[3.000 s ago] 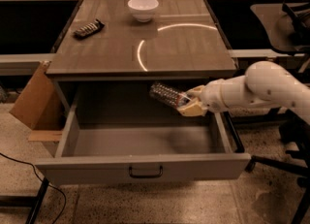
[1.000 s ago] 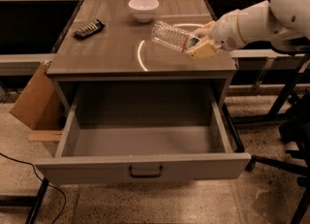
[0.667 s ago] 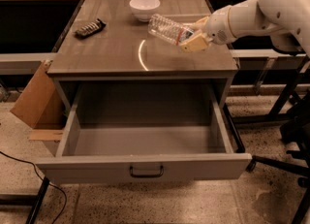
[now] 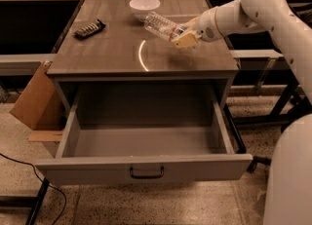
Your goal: Pick water bottle from top drawer and place on counter
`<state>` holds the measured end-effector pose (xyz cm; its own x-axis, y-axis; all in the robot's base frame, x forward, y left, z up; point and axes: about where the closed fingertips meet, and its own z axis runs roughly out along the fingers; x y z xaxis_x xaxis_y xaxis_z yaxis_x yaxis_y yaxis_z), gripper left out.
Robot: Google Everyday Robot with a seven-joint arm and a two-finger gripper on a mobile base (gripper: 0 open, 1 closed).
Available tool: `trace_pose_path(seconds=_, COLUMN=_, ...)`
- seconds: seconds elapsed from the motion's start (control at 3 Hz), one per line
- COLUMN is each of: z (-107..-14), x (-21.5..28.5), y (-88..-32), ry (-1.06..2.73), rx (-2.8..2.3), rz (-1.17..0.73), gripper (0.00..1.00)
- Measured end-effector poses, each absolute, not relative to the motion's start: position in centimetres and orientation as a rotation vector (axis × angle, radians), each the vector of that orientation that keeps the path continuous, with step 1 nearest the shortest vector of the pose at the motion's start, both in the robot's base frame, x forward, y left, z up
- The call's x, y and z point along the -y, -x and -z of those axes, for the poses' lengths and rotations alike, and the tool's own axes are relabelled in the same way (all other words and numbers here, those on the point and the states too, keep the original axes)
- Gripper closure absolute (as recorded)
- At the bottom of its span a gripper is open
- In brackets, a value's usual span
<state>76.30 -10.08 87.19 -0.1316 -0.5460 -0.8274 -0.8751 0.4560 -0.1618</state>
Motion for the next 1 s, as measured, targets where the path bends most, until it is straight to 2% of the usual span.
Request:
trace_pose_path(seconds=0.33, z=-86.58, x=9.58, y=-77.15, ry=1.207, rx=-1.817, rz=-0.476, gripper=0.04)
trace_pose_path(seconds=0.67, z=-86.64, x=9.77, y=-77.34, ry=1.208, rx=-1.818, rz=-0.478, gripper=0.0)
trace_pose_path(seconds=1.0, z=-86.72, x=9.84, y=-77.24, ry=1.209, rx=-1.817, rz=-0.476, gripper=0.0)
